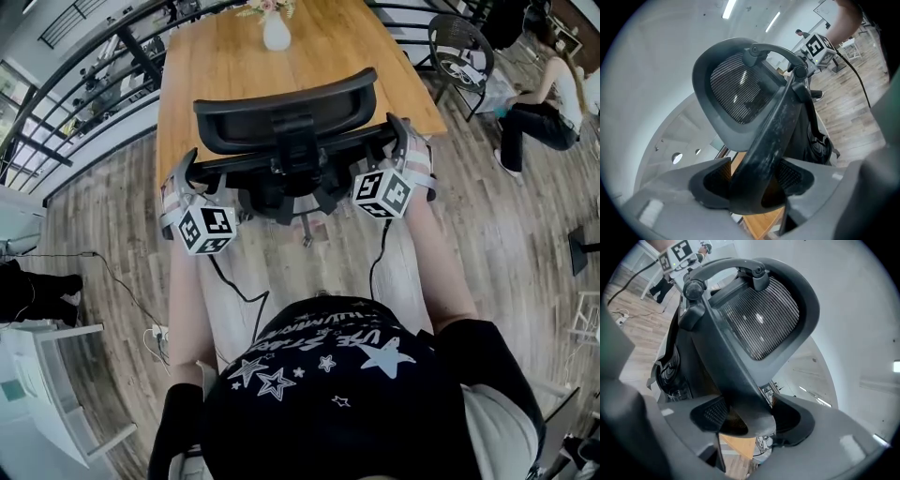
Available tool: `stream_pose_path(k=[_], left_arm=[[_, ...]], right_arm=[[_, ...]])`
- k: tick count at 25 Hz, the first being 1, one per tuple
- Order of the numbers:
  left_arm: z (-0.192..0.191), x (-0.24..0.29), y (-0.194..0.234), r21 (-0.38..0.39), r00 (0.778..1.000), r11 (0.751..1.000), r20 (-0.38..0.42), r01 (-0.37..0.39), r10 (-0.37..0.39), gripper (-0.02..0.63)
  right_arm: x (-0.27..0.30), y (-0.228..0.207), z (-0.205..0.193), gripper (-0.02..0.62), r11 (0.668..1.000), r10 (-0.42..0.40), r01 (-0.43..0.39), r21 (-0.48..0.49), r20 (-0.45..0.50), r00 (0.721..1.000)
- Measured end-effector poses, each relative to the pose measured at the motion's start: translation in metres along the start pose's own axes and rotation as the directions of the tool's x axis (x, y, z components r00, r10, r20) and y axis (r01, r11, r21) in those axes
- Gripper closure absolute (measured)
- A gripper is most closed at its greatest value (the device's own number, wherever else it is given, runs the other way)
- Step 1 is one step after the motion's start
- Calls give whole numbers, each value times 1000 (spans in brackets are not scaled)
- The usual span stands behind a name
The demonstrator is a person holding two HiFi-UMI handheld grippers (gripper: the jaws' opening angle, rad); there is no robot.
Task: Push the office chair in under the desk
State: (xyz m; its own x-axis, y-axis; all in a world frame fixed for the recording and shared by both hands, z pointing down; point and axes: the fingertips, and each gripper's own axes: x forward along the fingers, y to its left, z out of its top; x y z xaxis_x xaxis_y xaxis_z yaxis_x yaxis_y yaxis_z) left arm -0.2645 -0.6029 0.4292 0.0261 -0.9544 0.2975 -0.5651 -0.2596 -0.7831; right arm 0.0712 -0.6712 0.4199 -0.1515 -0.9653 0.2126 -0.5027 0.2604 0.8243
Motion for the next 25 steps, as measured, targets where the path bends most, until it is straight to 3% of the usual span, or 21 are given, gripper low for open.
stream_pose_path(k=[15, 19, 25], left_arm=[[3, -11, 2, -86, 998, 996, -66, -2, -3, 285], [1, -20, -1, -98, 998, 995, -64, 24, -30, 285], [-2, -48, 1, -171, 998, 985, -66, -14, 3, 287]], right_arm=[[-20, 5, 4, 306, 999, 21, -20, 47, -10, 1000], [-35, 1, 5, 314, 996, 14, -14, 91, -3, 1000], [-59, -4, 12, 351, 987, 5, -6, 158, 6, 1000]])
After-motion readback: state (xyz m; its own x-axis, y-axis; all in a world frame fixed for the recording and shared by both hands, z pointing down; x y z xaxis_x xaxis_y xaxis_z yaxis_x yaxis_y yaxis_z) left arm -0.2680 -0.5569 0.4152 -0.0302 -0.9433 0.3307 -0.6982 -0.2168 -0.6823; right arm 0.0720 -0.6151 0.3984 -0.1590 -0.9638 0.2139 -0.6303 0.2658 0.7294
